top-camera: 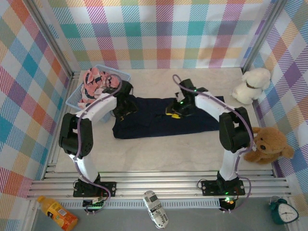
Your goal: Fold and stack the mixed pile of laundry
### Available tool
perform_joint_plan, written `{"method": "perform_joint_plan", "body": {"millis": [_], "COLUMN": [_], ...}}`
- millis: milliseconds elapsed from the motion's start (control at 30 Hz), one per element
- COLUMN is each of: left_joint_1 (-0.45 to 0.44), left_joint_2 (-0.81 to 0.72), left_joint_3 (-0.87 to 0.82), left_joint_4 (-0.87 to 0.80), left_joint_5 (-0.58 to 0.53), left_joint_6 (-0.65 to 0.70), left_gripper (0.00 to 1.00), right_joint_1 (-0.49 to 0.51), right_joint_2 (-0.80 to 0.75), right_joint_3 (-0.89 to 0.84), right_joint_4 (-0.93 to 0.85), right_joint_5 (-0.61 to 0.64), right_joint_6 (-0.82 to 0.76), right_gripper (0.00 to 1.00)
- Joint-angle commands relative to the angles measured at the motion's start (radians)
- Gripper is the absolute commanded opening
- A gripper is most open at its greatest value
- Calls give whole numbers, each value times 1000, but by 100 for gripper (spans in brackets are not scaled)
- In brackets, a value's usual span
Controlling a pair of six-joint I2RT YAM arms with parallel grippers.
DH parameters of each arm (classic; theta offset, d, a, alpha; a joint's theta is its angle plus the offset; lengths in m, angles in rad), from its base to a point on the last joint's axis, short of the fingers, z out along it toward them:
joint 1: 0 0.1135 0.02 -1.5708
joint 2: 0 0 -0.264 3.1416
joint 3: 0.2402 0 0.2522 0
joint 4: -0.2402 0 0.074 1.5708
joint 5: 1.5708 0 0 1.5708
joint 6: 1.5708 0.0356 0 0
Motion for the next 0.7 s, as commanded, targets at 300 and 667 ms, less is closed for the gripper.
{"method": "perform_joint_plan", "body": {"millis": [300, 667], "left_joint_1": [117, 115], "left_joint_2": [-70, -71], "left_joint_3": [-196, -298], "left_joint_4": [117, 260], "left_joint_5": [103, 180], "left_joint_6": [92, 36], "left_gripper": [65, 62], "right_joint_1": [218, 269], "right_joint_2": [168, 260], "right_joint_3": [72, 143], "right_joint_4": [190, 189], "right_joint_5": [-16, 137], "right_joint_6": [139, 236], "right_gripper": [42, 46]}}
